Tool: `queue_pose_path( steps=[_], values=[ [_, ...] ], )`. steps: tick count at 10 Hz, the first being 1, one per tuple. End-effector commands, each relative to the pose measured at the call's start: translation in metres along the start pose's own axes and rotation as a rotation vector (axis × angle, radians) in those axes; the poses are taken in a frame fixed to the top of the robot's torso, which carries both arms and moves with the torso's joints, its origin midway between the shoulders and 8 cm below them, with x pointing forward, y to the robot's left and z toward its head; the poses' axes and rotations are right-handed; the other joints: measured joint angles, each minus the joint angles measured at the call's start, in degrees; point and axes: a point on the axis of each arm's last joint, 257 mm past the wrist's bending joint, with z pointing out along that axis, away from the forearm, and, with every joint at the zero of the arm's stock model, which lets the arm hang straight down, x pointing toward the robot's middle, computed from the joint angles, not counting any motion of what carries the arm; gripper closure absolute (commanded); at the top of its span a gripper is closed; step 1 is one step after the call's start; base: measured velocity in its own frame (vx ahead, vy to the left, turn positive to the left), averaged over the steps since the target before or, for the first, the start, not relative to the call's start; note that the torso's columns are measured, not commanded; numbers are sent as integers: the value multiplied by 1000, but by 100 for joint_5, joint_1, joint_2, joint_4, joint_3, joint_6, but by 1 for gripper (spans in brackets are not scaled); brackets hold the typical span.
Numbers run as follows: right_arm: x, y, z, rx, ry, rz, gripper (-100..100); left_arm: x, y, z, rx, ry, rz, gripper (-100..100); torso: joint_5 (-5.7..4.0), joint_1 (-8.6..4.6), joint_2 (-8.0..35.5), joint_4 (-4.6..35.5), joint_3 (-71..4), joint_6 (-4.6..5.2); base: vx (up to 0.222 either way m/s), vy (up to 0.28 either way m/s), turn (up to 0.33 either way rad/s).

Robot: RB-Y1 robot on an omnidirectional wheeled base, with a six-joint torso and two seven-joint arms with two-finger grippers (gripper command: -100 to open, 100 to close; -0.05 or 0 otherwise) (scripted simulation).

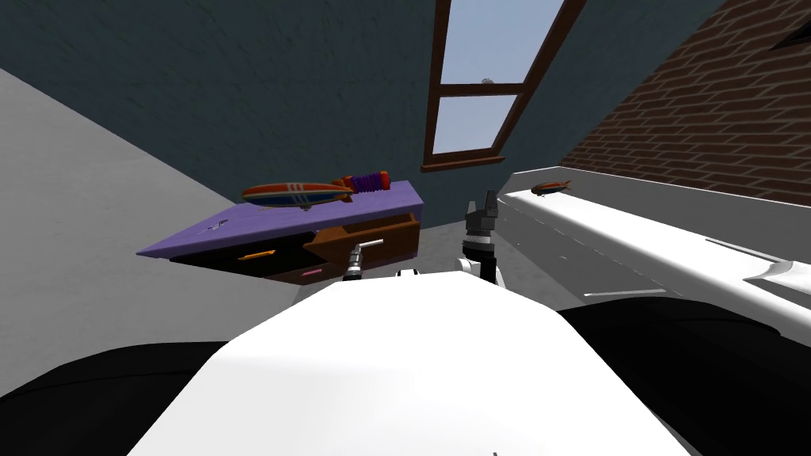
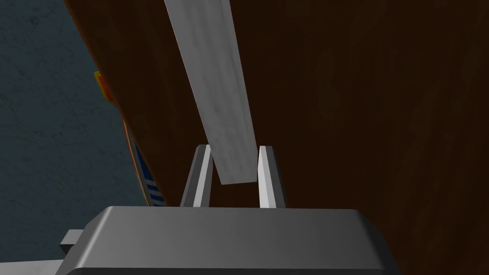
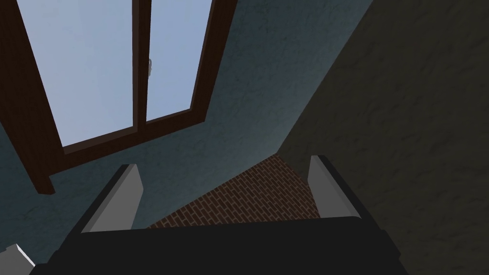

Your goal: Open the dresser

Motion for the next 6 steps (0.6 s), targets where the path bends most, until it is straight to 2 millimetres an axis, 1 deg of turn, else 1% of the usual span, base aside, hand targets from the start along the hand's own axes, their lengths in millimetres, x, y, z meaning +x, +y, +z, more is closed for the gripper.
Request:
queue_pose_path(
  steps=[1, 4, 5, 6],
  values=[
    [0, 0, 0, 0, 0, 0, 0, 1, 1, -6, -5, 4, 0, 100, -4, 6, -39, -1, -22, 5, -135, -26, 16],
    [0, 0, 0, 0, 0, 0, 0, 1, -2, -11, 1, 7, 1, 100, 5, 6, -4, -4, 0, 2, -179, -29, 16],
    [0, 0, 0, 0, 0, 0, 0, -5, -7, -10, -10, 2, -1, -100, 3, 2, -4, -3, -2, 2, -90, -22, -36],
    [0, 0, 0, 0, 0, 0, 0, -9, -13, -9, -8, -2, 0, -100, 6, 6, -33, -11, -17, 6, -4, -11, -39]
  ],
)
